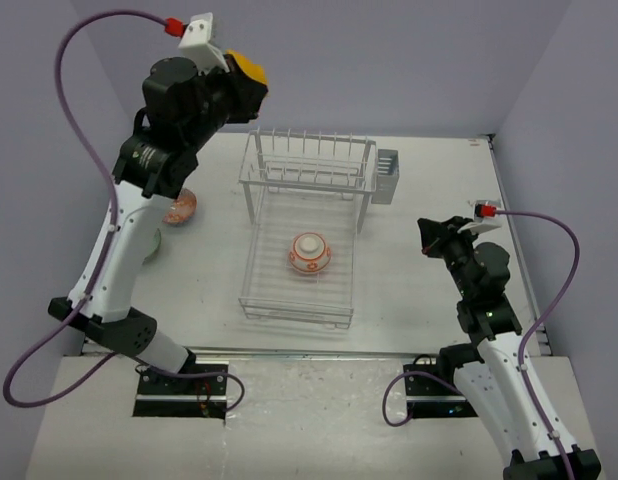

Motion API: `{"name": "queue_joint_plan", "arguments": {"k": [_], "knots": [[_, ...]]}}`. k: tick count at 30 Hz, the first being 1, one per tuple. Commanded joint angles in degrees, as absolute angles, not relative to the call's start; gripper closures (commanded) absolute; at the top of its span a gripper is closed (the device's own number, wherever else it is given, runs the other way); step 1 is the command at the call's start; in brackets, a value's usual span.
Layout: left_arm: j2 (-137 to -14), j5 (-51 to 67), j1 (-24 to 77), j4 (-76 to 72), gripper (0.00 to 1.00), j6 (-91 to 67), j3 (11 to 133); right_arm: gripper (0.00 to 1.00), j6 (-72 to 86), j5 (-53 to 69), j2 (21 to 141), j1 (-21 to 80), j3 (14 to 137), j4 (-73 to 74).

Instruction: Unload the bowls from the dish rack

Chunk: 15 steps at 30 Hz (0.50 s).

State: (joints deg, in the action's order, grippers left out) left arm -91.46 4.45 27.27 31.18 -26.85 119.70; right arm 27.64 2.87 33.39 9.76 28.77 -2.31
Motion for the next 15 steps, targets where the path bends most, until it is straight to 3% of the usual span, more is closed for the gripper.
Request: {"name": "queue_joint_plan", "arguments": {"k": [1, 4, 8, 15], "knots": [[-85.8, -18.7, 26.9, 43.9, 1.0, -18.3, 117.2, 1.0, 28.6, 5.2, 33.9, 9.9, 28.7, -5.4], [-85.6, -36.3, 26.9, 50.9, 1.0, -19.9, 110.9, 1.0, 28.8, 5.8, 34.5, 9.9, 28.8, -5.6], [-86.0, -46.8, 24.4, 55.0, 1.0, -24.0, 95.9, 1.0, 29.0, 6.7, 33.7, 9.9, 28.9, -5.3], [-87.2, -43.0, 23.7, 50.2, 1.0, -29.6, 81.5, 1.0, 29.5, 8.5, 33.0, 9.9, 28.5, -6.0]]}}
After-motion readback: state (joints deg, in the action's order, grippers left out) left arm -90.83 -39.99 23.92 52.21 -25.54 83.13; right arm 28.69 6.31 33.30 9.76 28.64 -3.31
